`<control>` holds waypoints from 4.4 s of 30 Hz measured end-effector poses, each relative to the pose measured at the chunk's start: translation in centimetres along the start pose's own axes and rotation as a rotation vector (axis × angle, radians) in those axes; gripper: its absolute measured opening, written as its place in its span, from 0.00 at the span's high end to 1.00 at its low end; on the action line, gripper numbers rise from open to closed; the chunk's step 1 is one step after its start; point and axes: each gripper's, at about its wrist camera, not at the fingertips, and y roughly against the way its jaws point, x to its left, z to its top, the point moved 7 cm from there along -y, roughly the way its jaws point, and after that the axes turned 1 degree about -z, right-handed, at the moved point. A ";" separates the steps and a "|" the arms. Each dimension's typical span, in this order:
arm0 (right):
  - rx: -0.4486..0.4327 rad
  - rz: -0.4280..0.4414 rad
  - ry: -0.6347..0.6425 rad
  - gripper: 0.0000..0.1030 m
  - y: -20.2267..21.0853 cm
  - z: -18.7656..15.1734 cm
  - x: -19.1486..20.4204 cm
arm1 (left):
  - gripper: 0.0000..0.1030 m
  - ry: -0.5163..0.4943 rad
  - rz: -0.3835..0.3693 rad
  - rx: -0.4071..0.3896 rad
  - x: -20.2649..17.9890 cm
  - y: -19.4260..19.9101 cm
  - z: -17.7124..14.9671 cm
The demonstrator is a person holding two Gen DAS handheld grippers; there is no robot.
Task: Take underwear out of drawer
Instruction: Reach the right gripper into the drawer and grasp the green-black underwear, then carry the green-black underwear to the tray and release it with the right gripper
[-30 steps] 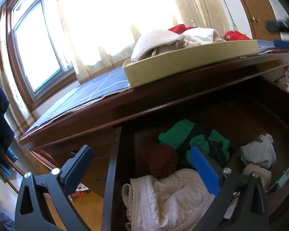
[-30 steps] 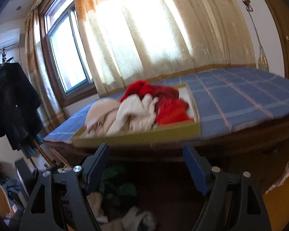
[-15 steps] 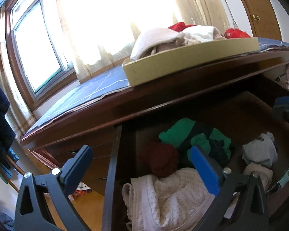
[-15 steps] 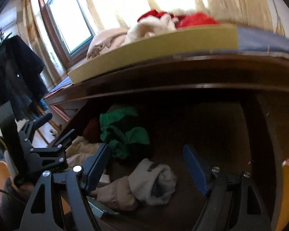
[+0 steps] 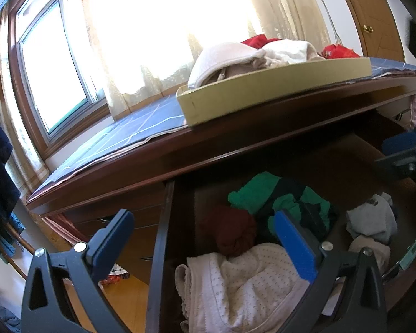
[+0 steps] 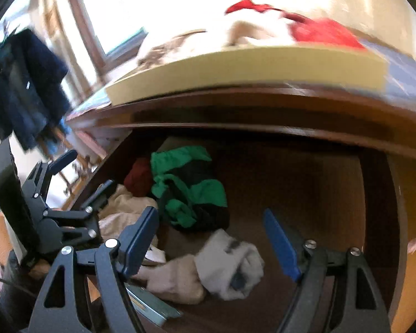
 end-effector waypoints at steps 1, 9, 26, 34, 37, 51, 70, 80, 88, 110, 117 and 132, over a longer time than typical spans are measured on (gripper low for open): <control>0.033 -0.011 0.049 0.22 -0.6 0.4 0.7 | 0.00 0.000 0.000 0.001 0.0 0.0 0.0; 0.262 0.045 0.251 0.22 -7.8 1.3 4.9 | 0.00 -0.004 0.007 -0.002 -0.2 0.1 0.0; 0.336 -0.050 0.587 0.30 -16.3 0.5 6.6 | 0.00 0.027 -0.012 -0.016 0.0 -0.2 0.1; 0.302 -0.001 0.557 0.81 -15.8 0.2 5.3 | 0.00 0.026 -0.011 -0.022 0.2 -0.2 0.1; 0.276 0.027 0.576 0.83 -14.2 0.0 4.8 | 0.00 0.023 -0.010 -0.019 0.1 -0.1 0.0; 0.106 0.132 0.434 0.83 -4.5 0.7 4.4 | 0.00 0.019 -0.003 -0.015 -0.1 -0.1 0.0; -0.216 0.304 0.082 0.83 6.6 3.7 0.4 | 0.00 0.016 0.001 -0.017 -0.1 0.1 0.1; -0.348 0.194 -0.030 0.83 9.4 7.6 -4.9 | 0.00 0.014 0.001 -0.017 -0.1 0.0 0.1; -0.387 -0.042 -0.052 0.83 8.9 13.7 -10.1 | 0.00 0.014 0.001 -0.017 -0.1 0.0 0.1; -0.032 -0.323 -0.044 0.83 -5.7 21.0 -15.9 | 0.00 0.012 -0.014 -0.016 -0.1 0.2 0.1; 0.059 -0.303 -0.064 0.77 -7.1 20.9 -16.3 | 0.00 0.013 -0.009 -0.016 -0.1 0.2 0.1; 0.073 -0.239 -0.179 0.43 -6.3 20.2 -17.2 | 0.00 0.006 -0.002 -0.015 -0.4 0.2 -0.1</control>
